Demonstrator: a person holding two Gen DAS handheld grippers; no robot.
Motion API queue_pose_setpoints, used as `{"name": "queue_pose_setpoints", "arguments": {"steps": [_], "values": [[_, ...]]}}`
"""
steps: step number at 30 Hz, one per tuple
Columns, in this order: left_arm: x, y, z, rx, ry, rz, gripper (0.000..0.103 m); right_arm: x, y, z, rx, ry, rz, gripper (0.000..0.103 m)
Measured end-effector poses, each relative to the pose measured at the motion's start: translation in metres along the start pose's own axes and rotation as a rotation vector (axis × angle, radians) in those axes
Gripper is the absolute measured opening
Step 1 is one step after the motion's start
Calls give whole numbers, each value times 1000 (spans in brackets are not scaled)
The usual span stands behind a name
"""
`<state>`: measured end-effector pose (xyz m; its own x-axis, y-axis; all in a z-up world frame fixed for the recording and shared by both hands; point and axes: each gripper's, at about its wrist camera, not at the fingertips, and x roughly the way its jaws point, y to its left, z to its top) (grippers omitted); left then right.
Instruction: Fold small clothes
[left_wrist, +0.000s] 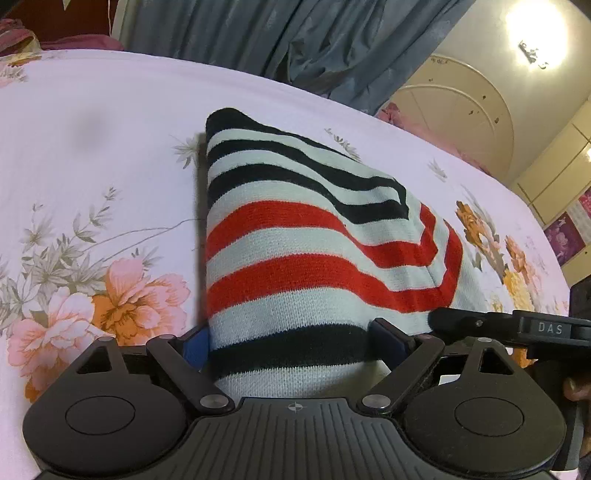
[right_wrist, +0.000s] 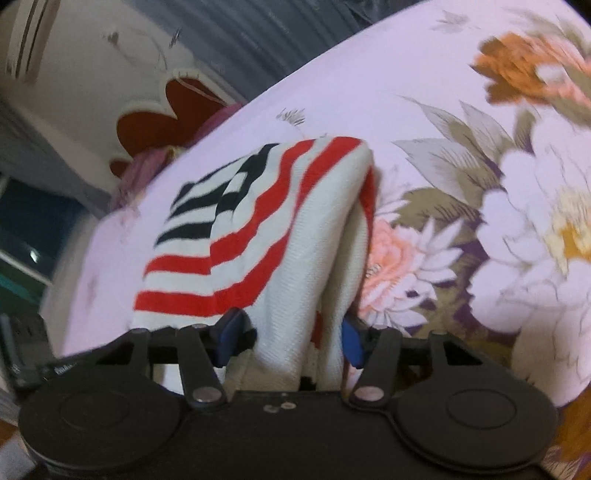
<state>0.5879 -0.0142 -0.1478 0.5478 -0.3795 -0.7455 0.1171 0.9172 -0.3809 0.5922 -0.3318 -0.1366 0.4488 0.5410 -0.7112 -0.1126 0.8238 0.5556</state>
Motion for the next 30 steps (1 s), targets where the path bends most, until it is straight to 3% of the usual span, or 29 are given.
{"name": "queue_pose_setpoints", "arguments": {"steps": [5,8,20,30], "values": [[-7,-8,0,85,-7,10,68,-3,15,-6,-92,-29,-47,37],[-13,-9,-1,116,-22,3,63,-7,32,-11,-154,-60,-106,33],[-56,3,1,204,-77,-77,58,-23,104,-26,-306,-147,-248,31],[-86,29,2,195,-111,-64,58,10,175,-40,-378,-161,-248,31]]}}
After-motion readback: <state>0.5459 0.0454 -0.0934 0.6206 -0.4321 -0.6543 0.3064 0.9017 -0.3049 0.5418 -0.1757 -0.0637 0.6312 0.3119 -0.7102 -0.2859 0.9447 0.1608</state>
